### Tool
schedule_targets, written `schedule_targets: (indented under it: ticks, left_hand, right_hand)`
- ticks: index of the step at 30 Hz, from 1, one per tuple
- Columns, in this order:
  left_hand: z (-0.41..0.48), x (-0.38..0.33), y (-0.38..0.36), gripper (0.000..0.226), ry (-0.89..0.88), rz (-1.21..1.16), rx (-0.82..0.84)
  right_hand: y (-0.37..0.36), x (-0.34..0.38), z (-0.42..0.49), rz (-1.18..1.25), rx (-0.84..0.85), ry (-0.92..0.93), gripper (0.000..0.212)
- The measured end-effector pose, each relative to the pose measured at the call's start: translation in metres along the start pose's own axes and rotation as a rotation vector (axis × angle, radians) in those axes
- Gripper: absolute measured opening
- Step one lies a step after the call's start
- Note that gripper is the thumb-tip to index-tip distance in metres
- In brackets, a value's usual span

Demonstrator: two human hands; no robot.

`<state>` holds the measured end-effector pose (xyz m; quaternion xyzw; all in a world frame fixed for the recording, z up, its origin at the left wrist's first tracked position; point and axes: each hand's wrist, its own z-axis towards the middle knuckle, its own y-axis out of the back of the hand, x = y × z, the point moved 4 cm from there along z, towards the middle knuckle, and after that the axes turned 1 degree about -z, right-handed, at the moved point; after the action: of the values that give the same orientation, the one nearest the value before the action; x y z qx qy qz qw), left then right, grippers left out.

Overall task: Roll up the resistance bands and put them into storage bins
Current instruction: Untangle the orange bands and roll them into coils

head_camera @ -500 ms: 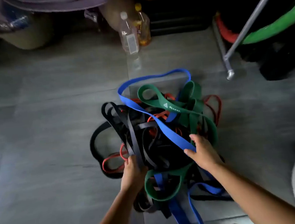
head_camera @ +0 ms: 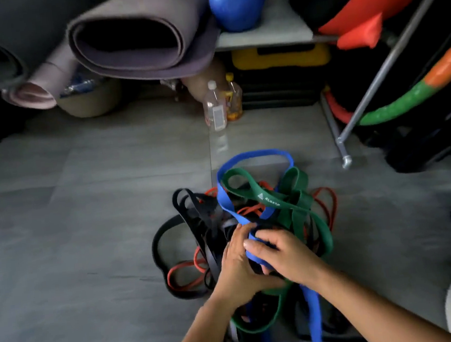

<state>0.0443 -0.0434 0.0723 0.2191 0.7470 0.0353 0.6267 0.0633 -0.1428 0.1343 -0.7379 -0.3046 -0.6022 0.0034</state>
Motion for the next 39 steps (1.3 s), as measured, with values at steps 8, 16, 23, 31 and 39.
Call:
schedule_targets:
  ticks: [8, 16, 23, 31, 39]
  left_hand:
    - [-0.086, -0.148, 0.035, 0.073, -0.208, -0.174, -0.076]
    - [-0.182, -0.243, 0.039, 0.008, -0.244, -0.188, -0.143]
    - [-0.250, -0.320, 0.028, 0.022, -0.191, -0.613, -0.124]
    - [-0.245, -0.350, 0.079, 0.028, -0.103, -0.894, -0.308]
    - [-0.232, -0.301, 0.114, 0.053, -0.163, -0.562, -0.121]
  right_hand:
    - [0.030, 0.177, -0.097, 0.483, -0.081, 0.211, 0.028]
    - [0.083, 0.306, -0.214, 0.406, -0.259, 0.482, 0.047]
    - [0.072, 0.218, -0.238, 0.671, -0.201, 0.206, 0.076]
    - [-0.032, 0.120, -0.265, 0.344, 0.121, 0.123, 0.094]
    - [0.013, 0.213, -0.290, 0.213, -0.293, 0.244, 0.042]
